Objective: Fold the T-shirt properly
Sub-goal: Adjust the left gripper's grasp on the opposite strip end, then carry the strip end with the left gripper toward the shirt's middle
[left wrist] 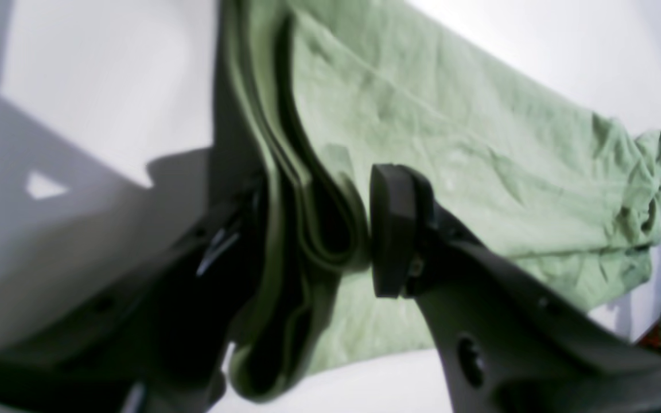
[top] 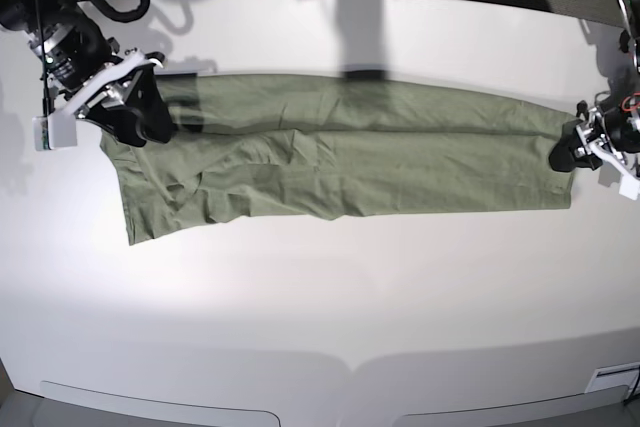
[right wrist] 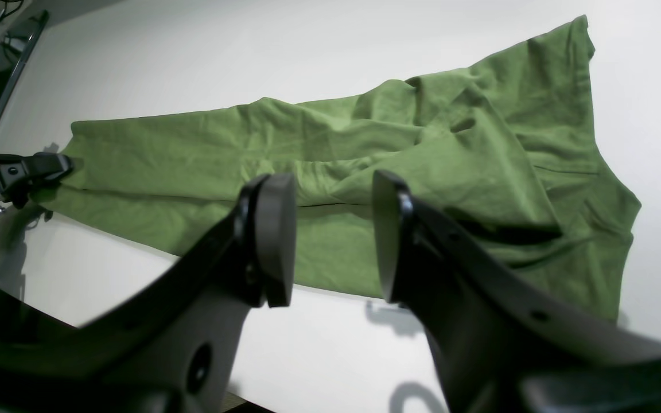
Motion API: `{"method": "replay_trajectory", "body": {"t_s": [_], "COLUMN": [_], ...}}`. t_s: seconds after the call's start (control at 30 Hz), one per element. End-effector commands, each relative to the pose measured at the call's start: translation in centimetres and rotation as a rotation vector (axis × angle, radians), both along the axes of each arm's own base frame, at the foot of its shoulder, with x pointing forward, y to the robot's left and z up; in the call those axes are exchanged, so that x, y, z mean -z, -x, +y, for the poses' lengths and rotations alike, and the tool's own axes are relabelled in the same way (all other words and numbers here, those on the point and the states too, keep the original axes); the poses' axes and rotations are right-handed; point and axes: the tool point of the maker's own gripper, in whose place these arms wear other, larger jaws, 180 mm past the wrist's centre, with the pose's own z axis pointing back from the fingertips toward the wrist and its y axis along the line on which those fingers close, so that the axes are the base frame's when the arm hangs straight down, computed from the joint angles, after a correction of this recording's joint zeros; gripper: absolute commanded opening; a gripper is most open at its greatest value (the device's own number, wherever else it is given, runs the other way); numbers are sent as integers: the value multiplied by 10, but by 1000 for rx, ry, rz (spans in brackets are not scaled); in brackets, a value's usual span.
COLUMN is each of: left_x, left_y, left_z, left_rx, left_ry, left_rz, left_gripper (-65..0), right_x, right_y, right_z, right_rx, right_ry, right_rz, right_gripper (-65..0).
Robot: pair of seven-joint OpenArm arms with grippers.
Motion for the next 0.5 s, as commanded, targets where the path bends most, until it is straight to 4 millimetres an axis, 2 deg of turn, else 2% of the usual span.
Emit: {"method": "replay_trajectory", "body": {"t_s": [0.0,0.17,0.23,0.33,0.47], "left_x": [-14,-13,-16,-23,-27], "left_y": [-10,-7,-8,-9,-9], "left_z": [8,6,3,-3,-13], "left_rx": [1,13,11,11,26], "left_ry": [-13,-6,19,78,137], "left_rz": [-42,-26,-33,-44,-44], "left_gripper": [-409,-426,-496,-650,-650], "right_x": [-12,-12,-12,-12,-12], "right_y": [-3,-3,-3,-3,-3], "right_z": [3,3,3,3,3], "right_rx": [-14,-13,-13,-13,-13], "right_ry": [-8,-7,-7,-7,-7], "right_rz": [-48,-48,-48,-48,-48], "right_gripper": [-423,-423,-423,-423,-423]}}
